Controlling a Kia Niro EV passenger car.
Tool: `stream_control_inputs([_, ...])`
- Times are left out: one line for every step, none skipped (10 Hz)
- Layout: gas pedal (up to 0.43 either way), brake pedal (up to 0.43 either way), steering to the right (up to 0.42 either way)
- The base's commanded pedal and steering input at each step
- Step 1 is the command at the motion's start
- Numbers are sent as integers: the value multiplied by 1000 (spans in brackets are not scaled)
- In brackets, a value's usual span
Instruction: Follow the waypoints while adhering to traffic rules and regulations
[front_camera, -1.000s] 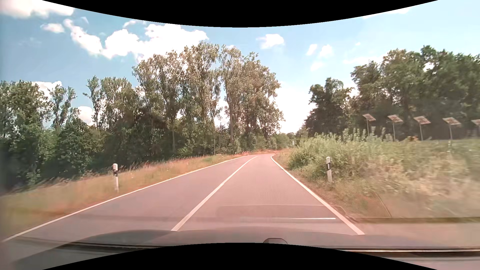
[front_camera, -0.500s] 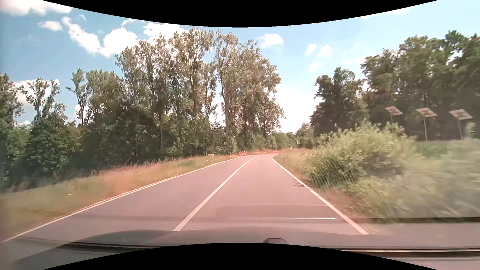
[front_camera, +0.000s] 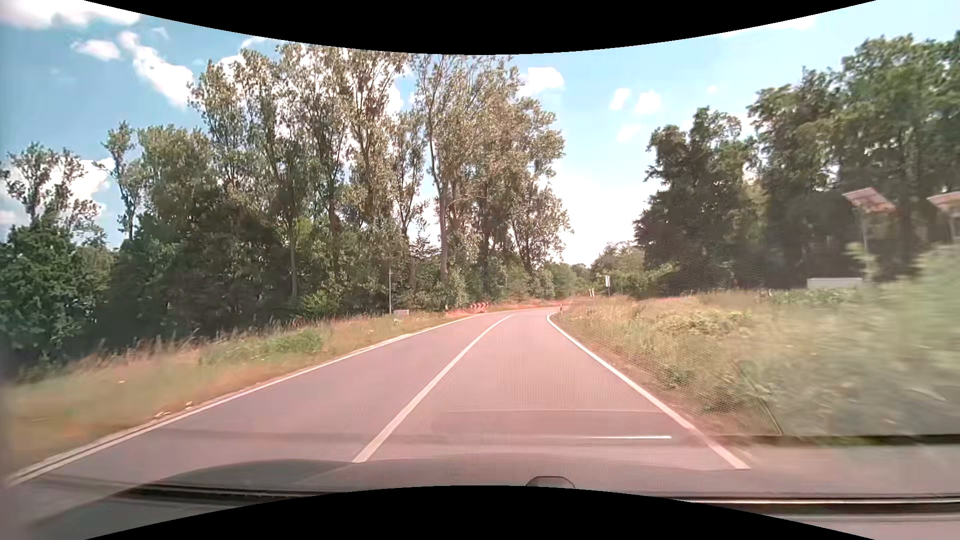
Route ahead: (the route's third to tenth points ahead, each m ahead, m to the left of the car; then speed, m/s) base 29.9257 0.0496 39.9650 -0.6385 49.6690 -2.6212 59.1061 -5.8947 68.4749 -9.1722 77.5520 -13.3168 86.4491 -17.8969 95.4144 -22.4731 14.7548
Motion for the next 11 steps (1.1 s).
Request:
stream_control_inputs([39, 0, -1])
stream_control_inputs([39, 0, -1])
stream_control_inputs([39, 0, -1])
stream_control_inputs([39, 0, -1])
stream_control_inputs([39, 0, -1])
stream_control_inputs([39, 0, -1])
stream_control_inputs([39, 0, 0])
stream_control_inputs([39, 0, 0])
stream_control_inputs([39, 0, 1])
stream_control_inputs([39, 0, 3])
stream_control_inputs([39, 0, 7])
